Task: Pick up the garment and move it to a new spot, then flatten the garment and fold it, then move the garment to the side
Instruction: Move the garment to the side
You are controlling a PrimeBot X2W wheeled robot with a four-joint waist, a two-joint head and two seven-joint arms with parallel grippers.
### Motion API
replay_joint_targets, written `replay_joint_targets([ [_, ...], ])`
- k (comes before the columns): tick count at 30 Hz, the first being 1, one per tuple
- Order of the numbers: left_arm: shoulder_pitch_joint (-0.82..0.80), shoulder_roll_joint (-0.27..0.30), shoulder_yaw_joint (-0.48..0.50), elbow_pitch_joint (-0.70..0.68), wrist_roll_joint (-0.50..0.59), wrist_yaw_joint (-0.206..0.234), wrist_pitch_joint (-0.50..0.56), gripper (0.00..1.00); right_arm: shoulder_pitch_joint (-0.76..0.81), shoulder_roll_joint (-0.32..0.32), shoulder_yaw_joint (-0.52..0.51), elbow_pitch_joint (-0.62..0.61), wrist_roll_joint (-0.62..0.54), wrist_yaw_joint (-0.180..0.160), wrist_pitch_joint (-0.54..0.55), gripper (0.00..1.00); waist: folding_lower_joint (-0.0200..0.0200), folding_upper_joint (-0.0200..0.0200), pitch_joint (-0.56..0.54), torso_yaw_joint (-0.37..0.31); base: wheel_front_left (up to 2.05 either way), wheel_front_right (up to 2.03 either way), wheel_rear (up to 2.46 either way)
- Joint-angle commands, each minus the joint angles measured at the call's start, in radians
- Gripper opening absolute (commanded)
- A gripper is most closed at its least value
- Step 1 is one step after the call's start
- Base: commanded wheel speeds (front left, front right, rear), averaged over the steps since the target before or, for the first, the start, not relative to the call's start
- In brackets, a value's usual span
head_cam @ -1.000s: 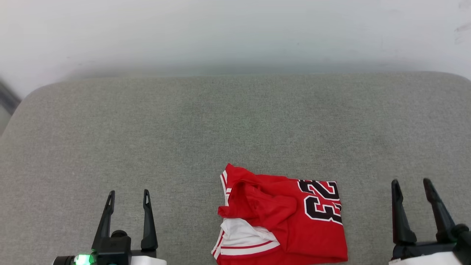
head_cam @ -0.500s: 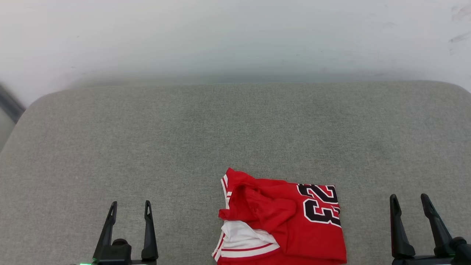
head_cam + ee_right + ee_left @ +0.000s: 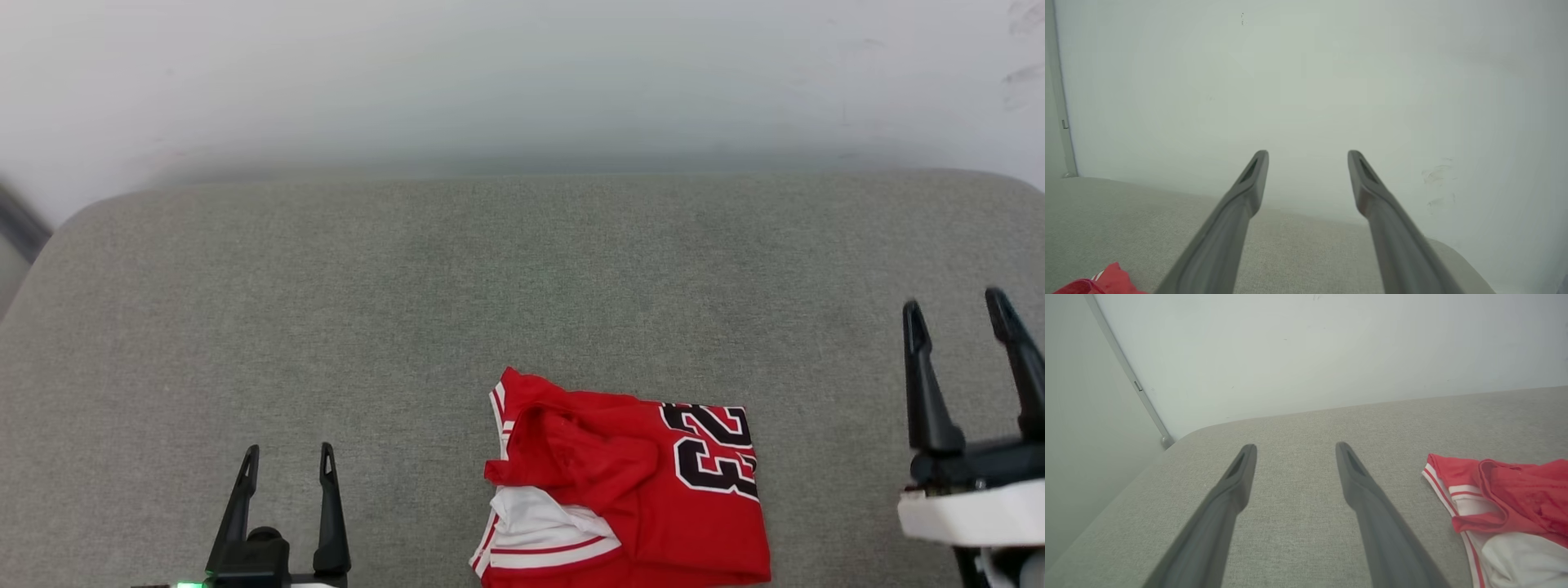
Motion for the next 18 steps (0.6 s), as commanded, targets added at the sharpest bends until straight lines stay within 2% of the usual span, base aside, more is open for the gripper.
replay_joint_targets([
  [1, -0.01, -0.003, 0.003, 0.001, 0.004, -0.002, -0.005, 1.0, -0.043, -0.04, 0.021, 0.015, 0.019, 0.0, 0.003, 1.0, 0.0, 0.0, 0.005, 0.001, 0.0, 0.0, 0.0],
  [4, -0.018, -0.005, 0.004, 0.001, 0.005, -0.004, -0.005, 1.0, -0.122, -0.118, 0.094, 0.047, 0.107, 0.0, 0.134, 1.0, 0.0, 0.0, 0.013, 0.002, 0.0, 0.0, 0.0],
  [10, -0.03, -0.011, 0.004, -0.001, 0.007, -0.009, -0.005, 1.0, -0.207, -0.271, 0.212, 0.089, 0.385, -0.001, 0.59, 1.0, 0.0, 0.0, 0.038, 0.007, 0.0, 0.0, 0.0],
  [14, -0.046, -0.016, 0.002, -0.003, 0.008, -0.012, -0.005, 1.0, -0.2, -0.344, 0.249, 0.131, 0.577, 0.0, 0.854, 1.0, 0.0, 0.0, 0.062, 0.016, 0.0, 0.0, 0.0],
  [18, -0.064, -0.018, 0.0, -0.003, 0.01, -0.016, -0.005, 1.0, -0.187, -0.364, 0.258, 0.164, 0.736, 0.0, 1.015, 1.0, 0.0, 0.0, 0.092, 0.028, 0.0, 0.0, 0.0],
])
